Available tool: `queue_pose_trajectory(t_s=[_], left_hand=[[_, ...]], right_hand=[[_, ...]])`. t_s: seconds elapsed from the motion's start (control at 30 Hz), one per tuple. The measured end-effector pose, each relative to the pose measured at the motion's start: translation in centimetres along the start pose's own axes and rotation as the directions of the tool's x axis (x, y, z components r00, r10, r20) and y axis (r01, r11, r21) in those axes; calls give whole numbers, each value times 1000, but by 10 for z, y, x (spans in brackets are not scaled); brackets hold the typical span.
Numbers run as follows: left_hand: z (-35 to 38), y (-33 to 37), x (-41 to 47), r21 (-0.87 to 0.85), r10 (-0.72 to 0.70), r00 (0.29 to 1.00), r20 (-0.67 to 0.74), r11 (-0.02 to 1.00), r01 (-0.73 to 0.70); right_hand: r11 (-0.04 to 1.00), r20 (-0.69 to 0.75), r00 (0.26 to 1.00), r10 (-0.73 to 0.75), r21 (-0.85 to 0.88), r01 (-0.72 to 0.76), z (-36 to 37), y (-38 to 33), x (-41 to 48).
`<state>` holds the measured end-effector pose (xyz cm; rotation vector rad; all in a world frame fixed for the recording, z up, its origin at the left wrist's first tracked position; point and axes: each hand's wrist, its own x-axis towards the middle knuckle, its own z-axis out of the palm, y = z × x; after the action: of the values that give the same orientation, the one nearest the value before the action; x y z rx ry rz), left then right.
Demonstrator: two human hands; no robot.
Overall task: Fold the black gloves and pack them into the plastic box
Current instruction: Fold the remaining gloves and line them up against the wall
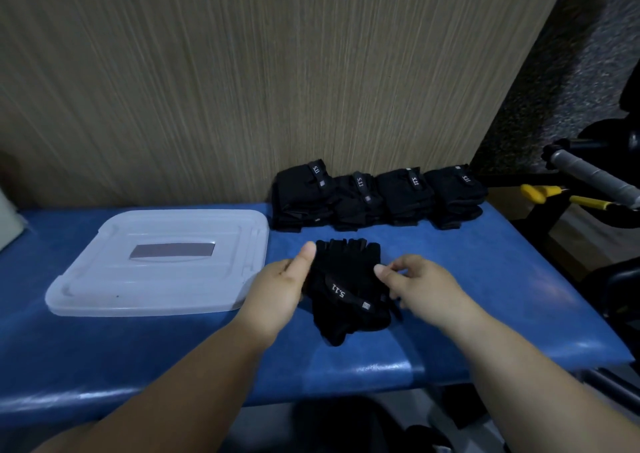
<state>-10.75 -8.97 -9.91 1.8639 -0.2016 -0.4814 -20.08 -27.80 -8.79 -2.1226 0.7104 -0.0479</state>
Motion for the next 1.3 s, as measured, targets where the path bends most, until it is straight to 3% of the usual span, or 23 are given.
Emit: queue_pose_trajectory(t_s=[0.23, 0.37, 0.43, 0.6, 0.73, 0.87, 1.0, 1.17, 1.3], left_hand=[[3, 6, -9, -67, 20, 992, 126, 998, -12], [3, 8, -13, -113, 21, 982, 188, 994, 0], [4, 9, -16, -146, 18, 977, 213, 989, 13], [2, 5, -17, -126, 5, 979, 206, 992, 21], [2, -1, -13, 59, 68, 986, 152, 995, -78], [3, -3, -15, 257, 127, 978, 164, 952, -167], [4, 0, -18, 308, 163, 966, 201, 926, -220], [3, -1, -19, 298, 194, 962, 193, 923, -246], [1, -1, -17, 413, 147, 972, 184, 886, -212]], right_hand=[[989, 3, 1000, -26, 149, 26, 15, -9, -2], [919, -15, 1000, -18, 394, 23, 14, -15, -2], [900, -35, 999, -24, 434, 37, 14, -17, 0], [923, -122, 991, -54, 373, 96, 18, -16, 3], [966, -179, 977, -116, 208, 153, 20, -10, 3], [984, -143, 981, -130, 105, 146, 22, -8, 0], [983, -67, 993, -99, 146, 108, 20, -10, -1], [971, -123, 983, -137, 178, 158, 21, -12, 1], [991, -32, 994, -101, 81, 103, 20, -7, 2]])
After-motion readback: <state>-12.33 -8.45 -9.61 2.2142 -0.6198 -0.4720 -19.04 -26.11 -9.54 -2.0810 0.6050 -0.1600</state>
